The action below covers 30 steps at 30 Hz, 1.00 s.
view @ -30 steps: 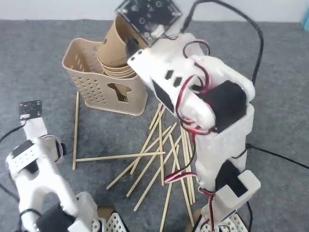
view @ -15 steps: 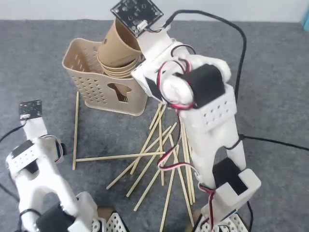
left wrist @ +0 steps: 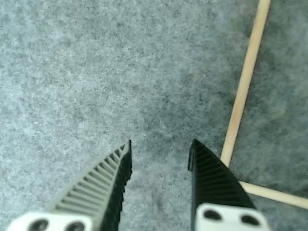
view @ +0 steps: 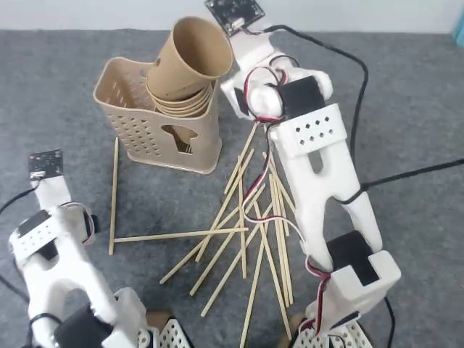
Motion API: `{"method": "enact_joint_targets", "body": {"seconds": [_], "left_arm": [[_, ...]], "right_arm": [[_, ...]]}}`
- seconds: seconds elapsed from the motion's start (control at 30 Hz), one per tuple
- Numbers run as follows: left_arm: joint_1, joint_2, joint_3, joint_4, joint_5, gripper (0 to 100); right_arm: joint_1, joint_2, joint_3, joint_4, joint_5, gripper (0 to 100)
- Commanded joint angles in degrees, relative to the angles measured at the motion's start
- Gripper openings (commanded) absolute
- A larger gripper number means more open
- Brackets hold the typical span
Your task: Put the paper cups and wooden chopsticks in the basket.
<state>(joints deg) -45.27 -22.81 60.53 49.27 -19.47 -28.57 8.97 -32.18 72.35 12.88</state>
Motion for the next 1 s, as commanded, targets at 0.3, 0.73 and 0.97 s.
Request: {"method": "enact_joint_targets", "body": {"seconds": [0.3, 0.73, 0.97], "left_arm": [[0.1, -1.8, 0.0, -0.9, -0.3, 19], [0.1, -1.8, 0.0, -0.9, -0.4, 19], [0.1, -1.8, 0.0, -0.9, -0.4, 19]], "right_arm": [[0.1, -5.2, -2.5, -6.9, -0.7, 0.9], [0.5, -23.8, -1.5, 24.5, -0.3, 0.8], [10.2, -32.9, 14.9, 29.5, 0.1, 0.8]]}}
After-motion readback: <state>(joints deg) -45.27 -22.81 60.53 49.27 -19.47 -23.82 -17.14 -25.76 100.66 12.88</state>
